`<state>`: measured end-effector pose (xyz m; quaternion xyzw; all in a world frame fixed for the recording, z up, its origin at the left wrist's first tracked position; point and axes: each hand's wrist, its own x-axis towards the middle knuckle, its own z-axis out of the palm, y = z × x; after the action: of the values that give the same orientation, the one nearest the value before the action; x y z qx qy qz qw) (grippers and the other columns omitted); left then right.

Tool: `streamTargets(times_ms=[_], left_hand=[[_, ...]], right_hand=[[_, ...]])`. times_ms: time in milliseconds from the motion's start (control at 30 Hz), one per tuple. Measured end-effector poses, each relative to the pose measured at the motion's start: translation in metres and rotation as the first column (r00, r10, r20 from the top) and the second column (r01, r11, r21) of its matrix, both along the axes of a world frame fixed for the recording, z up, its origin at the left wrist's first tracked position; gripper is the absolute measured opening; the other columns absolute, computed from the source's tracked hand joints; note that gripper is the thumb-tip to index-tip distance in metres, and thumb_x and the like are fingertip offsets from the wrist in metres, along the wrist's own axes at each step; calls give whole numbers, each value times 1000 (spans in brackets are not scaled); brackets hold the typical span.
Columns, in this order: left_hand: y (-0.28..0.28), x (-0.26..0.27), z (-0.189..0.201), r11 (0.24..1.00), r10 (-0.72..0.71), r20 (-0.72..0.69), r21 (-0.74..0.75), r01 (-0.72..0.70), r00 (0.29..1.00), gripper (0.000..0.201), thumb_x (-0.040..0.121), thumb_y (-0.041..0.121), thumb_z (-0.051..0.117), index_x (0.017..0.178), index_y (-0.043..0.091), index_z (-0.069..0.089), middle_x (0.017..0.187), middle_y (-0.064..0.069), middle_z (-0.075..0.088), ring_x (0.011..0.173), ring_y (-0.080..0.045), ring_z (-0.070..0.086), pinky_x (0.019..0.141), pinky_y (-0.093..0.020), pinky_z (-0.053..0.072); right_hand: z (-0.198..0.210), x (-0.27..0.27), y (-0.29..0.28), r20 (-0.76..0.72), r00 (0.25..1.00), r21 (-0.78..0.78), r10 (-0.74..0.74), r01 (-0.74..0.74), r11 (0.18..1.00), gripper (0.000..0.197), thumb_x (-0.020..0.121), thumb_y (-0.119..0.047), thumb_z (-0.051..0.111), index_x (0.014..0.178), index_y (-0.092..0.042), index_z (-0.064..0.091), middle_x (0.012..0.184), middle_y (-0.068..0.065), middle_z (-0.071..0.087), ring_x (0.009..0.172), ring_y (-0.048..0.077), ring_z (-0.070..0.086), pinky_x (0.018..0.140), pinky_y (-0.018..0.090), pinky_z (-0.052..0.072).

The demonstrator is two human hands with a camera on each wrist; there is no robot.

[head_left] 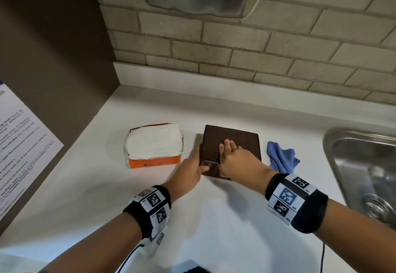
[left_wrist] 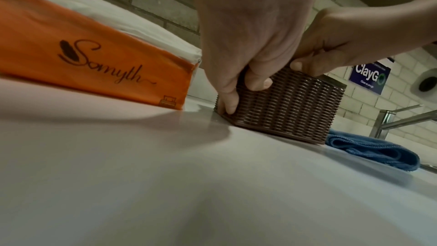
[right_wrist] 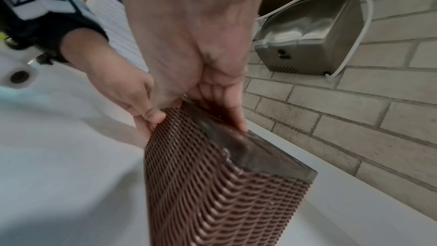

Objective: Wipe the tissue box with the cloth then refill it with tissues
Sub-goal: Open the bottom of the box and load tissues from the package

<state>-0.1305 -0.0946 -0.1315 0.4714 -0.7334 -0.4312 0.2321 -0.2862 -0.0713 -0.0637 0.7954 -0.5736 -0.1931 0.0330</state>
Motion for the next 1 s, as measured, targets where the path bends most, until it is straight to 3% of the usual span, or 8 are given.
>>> streamTargets(times_ms=[100,300,433,500,567,700,800,1000], left_hand=[[-1,0,0,1000,0,22,-19,1,1000,69,91,0,52,148,18,21,135,-9,56,121,-24,55,94,-16,36],[-5,2,1,999,-30,38,-43,31,999,69,89,-3,51,148,18,22,136,-8,54,122,-22,55,97,-17,36],[-8,11,-5,996,-48,59,-73,52,997,77,91,-2,49,152,19,6,148,-11,41,132,-24,46,113,-38,35],[-6,14,-6,996,-23,83,-87,30,996,71,96,4,45,151,19,3,150,-9,37,136,-23,40,115,-41,31],[-3,15,-5,998,-8,49,-64,11,999,70,97,6,45,148,24,0,146,3,35,136,-14,35,116,-31,26],[-2,10,-10,994,-29,-1,-105,29,1000,71,94,5,51,151,21,12,148,3,41,133,-8,41,107,-13,26],[3,5,-8,993,47,44,-111,-42,998,59,95,8,50,149,12,25,135,-6,56,124,-18,53,96,-12,31],[8,2,-1,988,96,115,-134,-81,989,51,96,10,49,143,1,32,112,-15,67,102,-28,64,74,-10,32]], right_hand=[[-5,-2,-2,-47,999,-3,8,-8,1000,57,46,-12,88,91,17,69,84,40,66,72,48,69,47,49,56],[-10,8,1,-40,999,-47,0,-2,999,58,46,-8,88,94,19,67,85,42,65,72,51,67,47,52,55],[11,-7,8,107,994,-19,26,-24,1000,66,78,-30,72,120,18,53,118,42,56,103,48,62,82,49,54],[26,-31,15,97,992,-40,78,-74,996,72,95,-36,49,141,14,24,147,37,24,135,43,36,109,44,35],[40,-55,28,38,995,92,90,-93,991,67,101,-31,36,147,6,4,156,26,1,145,33,17,114,39,28],[23,-76,43,-72,990,62,120,-116,991,63,80,12,37,138,16,14,146,37,22,124,38,52,72,33,58],[6,-79,37,-267,938,7,221,-227,974,62,71,2,67,127,16,45,130,34,51,105,37,65,48,25,55],[10,-76,30,-296,909,-52,294,-322,945,50,59,4,57,108,8,67,107,30,67,83,35,73,43,29,54]])
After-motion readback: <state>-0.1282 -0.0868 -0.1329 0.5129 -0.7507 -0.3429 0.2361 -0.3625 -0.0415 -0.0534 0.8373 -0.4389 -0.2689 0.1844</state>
